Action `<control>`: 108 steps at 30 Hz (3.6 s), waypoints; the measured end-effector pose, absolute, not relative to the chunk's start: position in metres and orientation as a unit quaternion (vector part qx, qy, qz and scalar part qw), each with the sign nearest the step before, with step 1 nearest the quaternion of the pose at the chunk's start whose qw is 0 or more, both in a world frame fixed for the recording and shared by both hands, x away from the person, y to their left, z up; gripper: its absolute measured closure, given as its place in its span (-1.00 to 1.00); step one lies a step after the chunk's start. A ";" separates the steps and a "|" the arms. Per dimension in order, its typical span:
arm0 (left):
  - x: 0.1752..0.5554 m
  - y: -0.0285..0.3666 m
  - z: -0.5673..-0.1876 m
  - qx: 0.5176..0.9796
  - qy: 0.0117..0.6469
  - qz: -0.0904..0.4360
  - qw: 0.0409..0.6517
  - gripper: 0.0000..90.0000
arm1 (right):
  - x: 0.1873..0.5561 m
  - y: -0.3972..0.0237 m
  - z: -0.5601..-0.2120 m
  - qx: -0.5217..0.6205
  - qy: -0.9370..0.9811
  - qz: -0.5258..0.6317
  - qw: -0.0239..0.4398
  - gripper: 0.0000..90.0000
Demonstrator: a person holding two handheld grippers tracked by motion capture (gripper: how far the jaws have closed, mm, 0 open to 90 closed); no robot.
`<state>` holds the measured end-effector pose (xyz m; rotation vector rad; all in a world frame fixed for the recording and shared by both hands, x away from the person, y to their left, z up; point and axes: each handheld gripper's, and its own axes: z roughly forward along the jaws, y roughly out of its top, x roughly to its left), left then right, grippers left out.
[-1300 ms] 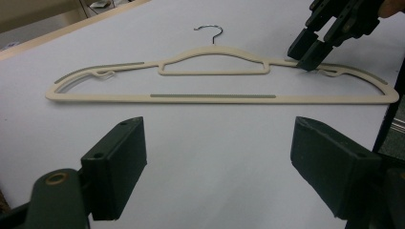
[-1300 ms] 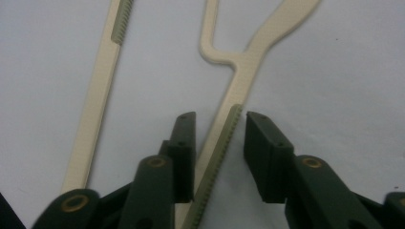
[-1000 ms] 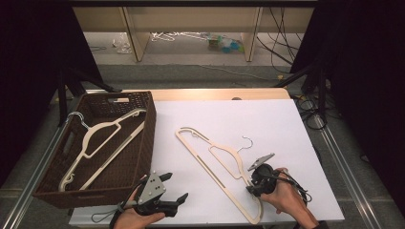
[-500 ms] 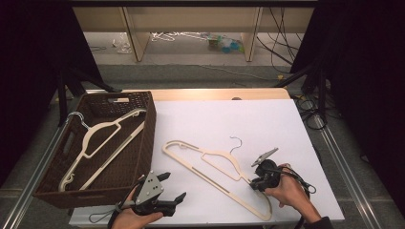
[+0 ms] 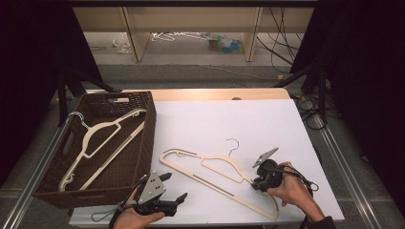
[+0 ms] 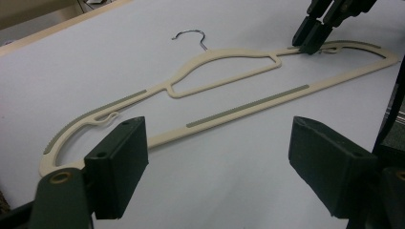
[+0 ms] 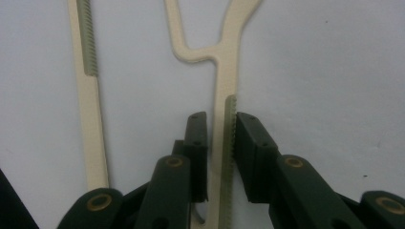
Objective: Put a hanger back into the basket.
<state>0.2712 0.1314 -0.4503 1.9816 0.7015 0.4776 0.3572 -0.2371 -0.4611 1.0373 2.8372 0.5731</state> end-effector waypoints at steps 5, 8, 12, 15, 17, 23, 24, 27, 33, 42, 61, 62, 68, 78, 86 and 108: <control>0.272 0.130 -0.451 0.811 0.287 0.197 0.470 -0.53 | 0.356 -0.234 -0.462 0.342 0.922 0.177 0.041 0.65; 0.274 0.128 -0.450 0.811 0.288 0.195 0.471 -0.53 | 0.354 -0.232 -0.462 0.333 0.926 0.172 0.054 0.73; 0.281 0.125 -0.445 0.809 0.285 0.202 0.474 -0.52 | 0.354 -0.233 -0.460 0.334 0.924 0.178 0.058 0.77; 0.291 0.121 -0.443 0.809 0.287 0.202 0.471 -0.51 | 0.351 -0.231 -0.455 0.328 0.925 0.182 0.056 0.77; 0.302 0.115 -0.444 0.812 0.292 0.201 0.463 -0.51 | 0.349 -0.230 -0.450 0.318 0.927 0.189 0.061 0.77; 0.340 0.089 -0.450 0.840 0.281 0.206 0.416 -0.47 | 0.344 -0.230 -0.442 0.304 0.931 0.191 0.068 0.77; 0.344 0.086 -0.451 0.841 0.279 0.211 0.412 -0.46 | 0.343 -0.231 -0.440 0.304 0.931 0.190 0.069 0.77; 0.361 0.075 -0.456 0.846 0.279 0.212 0.403 -0.41 | 0.341 -0.233 -0.436 0.298 0.931 0.195 0.074 0.77; 0.378 0.051 -0.465 0.865 0.270 0.185 0.379 -0.38 | 0.337 -0.233 -0.428 0.289 0.934 0.196 0.079 0.77; 0.392 0.031 -0.471 0.886 0.249 0.166 0.355 -0.35 | 0.331 -0.230 -0.420 0.275 0.937 0.198 0.083 0.76; 0.400 0.003 -0.482 0.915 0.177 0.149 0.330 0.37 | 0.325 -0.226 -0.413 0.258 0.941 0.199 0.084 0.76; 0.400 0.004 -0.481 0.917 0.172 0.147 0.328 0.39 | 0.325 -0.226 -0.412 0.255 0.942 0.199 0.084 0.76; 0.397 0.011 -0.473 0.922 0.145 0.144 0.328 0.48 | 0.325 -0.229 -0.412 0.243 0.945 0.202 0.085 0.76; 0.381 0.026 -0.443 0.919 0.108 0.158 0.344 0.56 | 0.329 -0.241 -0.414 0.236 0.944 0.218 0.076 0.72; 0.374 0.036 -0.426 0.912 0.100 0.148 0.369 0.59 | 0.327 -0.243 -0.409 0.214 0.949 0.217 0.085 0.75; 0.368 0.043 -0.413 0.897 0.126 0.035 0.422 0.76 | 0.334 -0.252 -0.416 0.214 0.946 0.209 0.127 0.20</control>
